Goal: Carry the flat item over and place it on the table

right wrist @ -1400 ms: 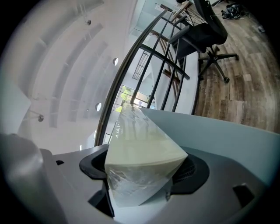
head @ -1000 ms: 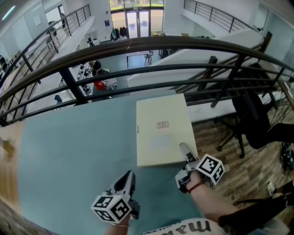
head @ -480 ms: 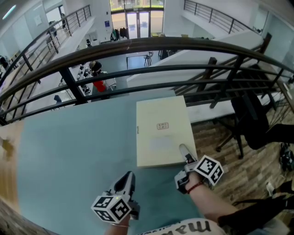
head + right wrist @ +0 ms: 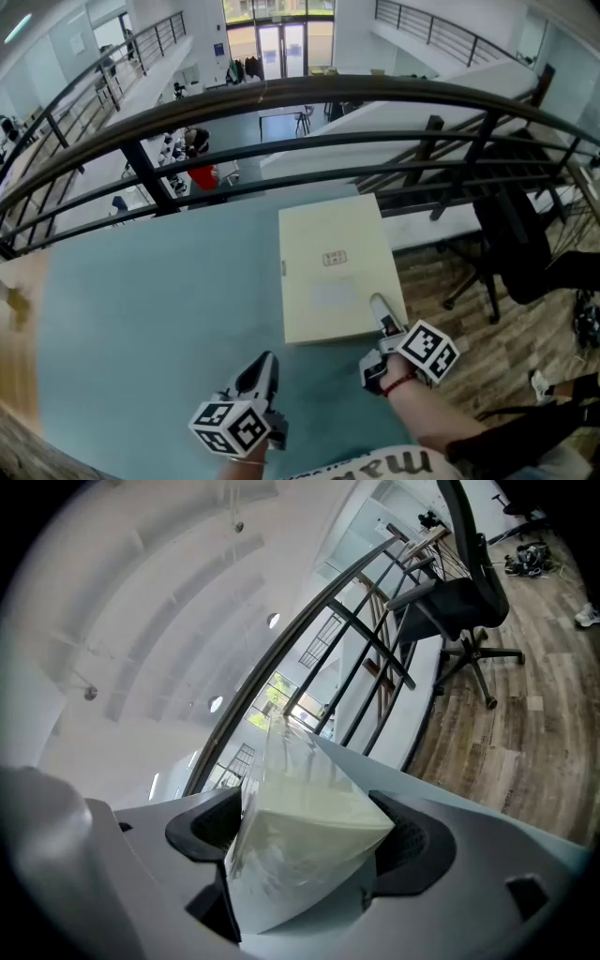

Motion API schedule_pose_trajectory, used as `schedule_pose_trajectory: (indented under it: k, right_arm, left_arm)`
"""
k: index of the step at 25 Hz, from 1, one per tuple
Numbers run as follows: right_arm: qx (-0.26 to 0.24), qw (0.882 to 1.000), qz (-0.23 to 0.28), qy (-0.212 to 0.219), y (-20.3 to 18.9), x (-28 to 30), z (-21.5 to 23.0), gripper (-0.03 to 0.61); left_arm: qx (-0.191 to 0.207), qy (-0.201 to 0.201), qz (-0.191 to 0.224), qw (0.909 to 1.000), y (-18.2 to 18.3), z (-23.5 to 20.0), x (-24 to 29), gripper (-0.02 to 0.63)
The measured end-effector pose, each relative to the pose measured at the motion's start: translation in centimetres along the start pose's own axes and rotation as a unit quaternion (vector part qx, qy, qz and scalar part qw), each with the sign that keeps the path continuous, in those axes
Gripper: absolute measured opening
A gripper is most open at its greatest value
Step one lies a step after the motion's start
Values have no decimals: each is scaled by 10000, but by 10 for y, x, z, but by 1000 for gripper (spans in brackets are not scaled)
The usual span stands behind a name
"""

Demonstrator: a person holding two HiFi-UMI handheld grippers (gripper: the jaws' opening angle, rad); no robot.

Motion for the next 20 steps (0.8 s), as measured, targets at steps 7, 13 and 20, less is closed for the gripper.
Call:
schedule_pose_trajectory:
  k: [7,13,20]
  right_arm:
    - [-197,9998,34,-93,3,0,1,414]
    - [-273,9995,20,-177,5,2,4,420]
    - [-369,9990,42,-268,2,2,4,423]
  left_arm:
    - [9,1,-34,10000,0,0,1,3]
    - [10,9,-49,10000,1,1,3,3]
    - [1,15,-51,10000,1,-2,2,3]
Point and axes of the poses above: the fingertips, and each gripper's own axes: x forward along the fingers, z to its right, y out of its top, the point moved 8 cm from there along -x, backward along the fingers, and after that the axes turned 3 degrees about -y, right-handed, at the moved point
